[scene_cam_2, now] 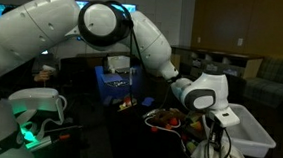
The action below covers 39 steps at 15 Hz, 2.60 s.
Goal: Use the towel to sweep the things on the table to the left and then put the towel in the white bin
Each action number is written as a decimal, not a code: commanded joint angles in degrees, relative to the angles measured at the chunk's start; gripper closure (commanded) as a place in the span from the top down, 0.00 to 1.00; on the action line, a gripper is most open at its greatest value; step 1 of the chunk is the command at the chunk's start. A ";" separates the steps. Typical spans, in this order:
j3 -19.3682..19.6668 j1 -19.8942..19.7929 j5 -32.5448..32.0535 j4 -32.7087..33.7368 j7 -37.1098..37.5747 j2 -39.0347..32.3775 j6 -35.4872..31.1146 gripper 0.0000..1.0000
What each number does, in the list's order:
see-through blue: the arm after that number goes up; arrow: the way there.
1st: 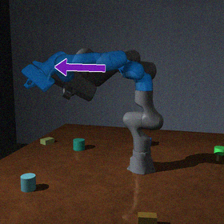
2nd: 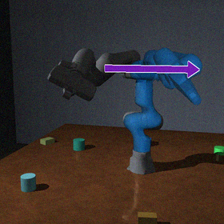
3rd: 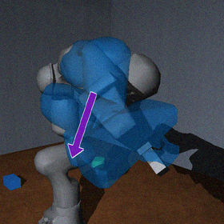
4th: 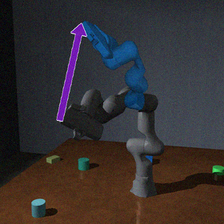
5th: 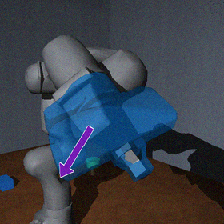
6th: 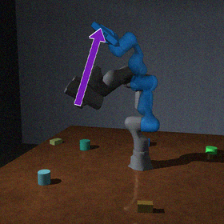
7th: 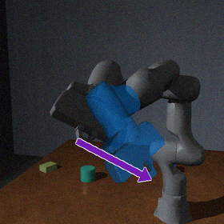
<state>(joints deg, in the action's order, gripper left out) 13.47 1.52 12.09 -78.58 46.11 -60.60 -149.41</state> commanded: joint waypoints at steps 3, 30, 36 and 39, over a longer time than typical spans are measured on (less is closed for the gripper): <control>-0.88 0.13 -0.71 -2.00 0.56 0.66 -0.83 0.10; -14.46 21.90 -0.68 -24.66 -0.83 15.93 -9.65 0.10; -18.81 24.88 -0.75 -23.90 -2.43 16.98 -9.32 0.10; -20.52 25.98 -0.76 -23.00 -3.94 17.08 -9.06 0.10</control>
<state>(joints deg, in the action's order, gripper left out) -5.65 26.96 12.09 -101.43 43.99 -45.22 -159.07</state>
